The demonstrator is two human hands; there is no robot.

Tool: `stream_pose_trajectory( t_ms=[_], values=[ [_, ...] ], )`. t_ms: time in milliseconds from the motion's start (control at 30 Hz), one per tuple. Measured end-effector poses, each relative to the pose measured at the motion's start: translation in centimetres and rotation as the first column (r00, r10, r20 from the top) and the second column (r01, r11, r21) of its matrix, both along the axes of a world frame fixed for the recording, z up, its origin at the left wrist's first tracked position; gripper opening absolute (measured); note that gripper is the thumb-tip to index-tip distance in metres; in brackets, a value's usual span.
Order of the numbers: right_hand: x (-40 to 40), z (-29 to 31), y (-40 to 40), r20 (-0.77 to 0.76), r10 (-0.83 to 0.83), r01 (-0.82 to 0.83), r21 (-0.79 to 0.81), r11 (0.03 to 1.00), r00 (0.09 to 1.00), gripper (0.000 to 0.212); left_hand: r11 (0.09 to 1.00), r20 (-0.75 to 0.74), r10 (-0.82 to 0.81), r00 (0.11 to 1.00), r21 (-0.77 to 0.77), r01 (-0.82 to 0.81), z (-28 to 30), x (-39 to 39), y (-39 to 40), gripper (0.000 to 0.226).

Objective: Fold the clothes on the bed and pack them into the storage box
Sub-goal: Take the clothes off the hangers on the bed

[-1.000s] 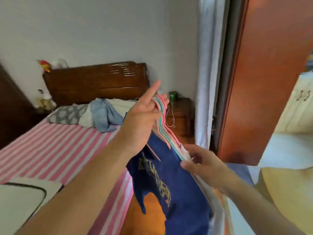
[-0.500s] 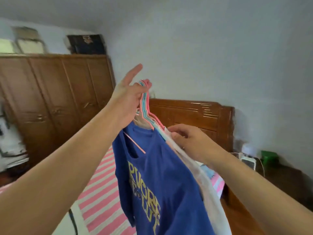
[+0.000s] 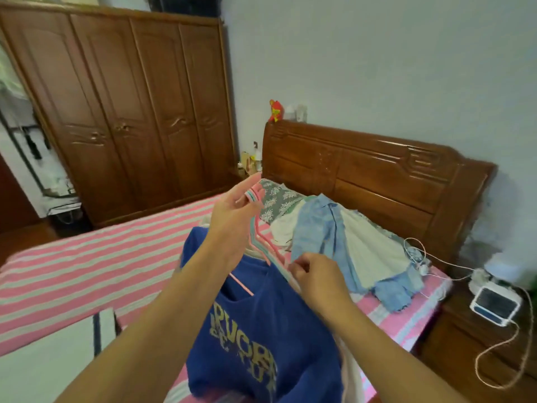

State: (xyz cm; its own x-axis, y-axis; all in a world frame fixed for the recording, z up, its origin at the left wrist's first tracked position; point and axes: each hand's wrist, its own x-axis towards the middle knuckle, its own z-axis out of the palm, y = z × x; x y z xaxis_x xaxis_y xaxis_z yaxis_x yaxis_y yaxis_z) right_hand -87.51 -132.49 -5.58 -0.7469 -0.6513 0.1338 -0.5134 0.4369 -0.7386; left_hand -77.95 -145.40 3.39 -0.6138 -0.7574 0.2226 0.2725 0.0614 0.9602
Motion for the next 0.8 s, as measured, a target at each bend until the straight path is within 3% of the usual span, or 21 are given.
stream_pose_trajectory(
  t_ms=[233, 333, 433, 533, 633, 700, 800],
  values=[
    [-10.9, 1.8, -5.1, 0.001, 0.030, -0.030, 0.020, 0.999, 1.000, 0.032, 0.992, 0.013, 0.022, 1.000, -0.126, -0.020, 0.9, -10.3, -5.2, 0.058],
    [-15.0, 3.6, -7.4, -0.201, -0.004, 0.009, 0.024, 1.000, 0.980, 0.026, 0.967, 0.000, 0.080, 0.997, -0.243, -0.078, 2.0, -13.8, -6.6, 0.060],
    [-19.6, 3.8, -8.7, -0.392, -0.015, -0.018, -0.081, 0.997, 0.920, 0.023, 0.920, -0.048, 0.186, 0.981, -0.343, -0.191, 1.5, -17.8, -8.1, 0.062],
    [-23.9, 1.3, -9.8, -0.466, 0.036, -0.079, -0.074, 0.994, 0.884, 0.018, 0.941, -0.113, 0.323, 0.940, -0.068, -0.332, -0.1, -21.8, -8.9, 0.059],
    [-27.7, -3.0, -10.9, -0.539, 0.087, -0.110, -0.011, 0.994, 0.838, 0.012, 0.860, -0.084, 0.492, 0.866, 0.202, -0.469, -2.6, -25.5, -9.5, 0.043],
    [-29.7, -5.4, -11.5, -0.542, 0.152, -0.145, 0.056, 0.988, 0.826, 0.013, 0.808, -0.040, 0.541, 0.840, 0.303, -0.506, -4.6, -26.8, -10.1, 0.025],
    [-32.2, -7.7, -11.9, -0.518, 0.220, -0.187, 0.116, 0.976, 0.827, 0.017, 0.744, 0.042, 0.591, 0.806, 0.358, -0.564, -7.8, -27.6, -10.8, 0.018]
  ],
)
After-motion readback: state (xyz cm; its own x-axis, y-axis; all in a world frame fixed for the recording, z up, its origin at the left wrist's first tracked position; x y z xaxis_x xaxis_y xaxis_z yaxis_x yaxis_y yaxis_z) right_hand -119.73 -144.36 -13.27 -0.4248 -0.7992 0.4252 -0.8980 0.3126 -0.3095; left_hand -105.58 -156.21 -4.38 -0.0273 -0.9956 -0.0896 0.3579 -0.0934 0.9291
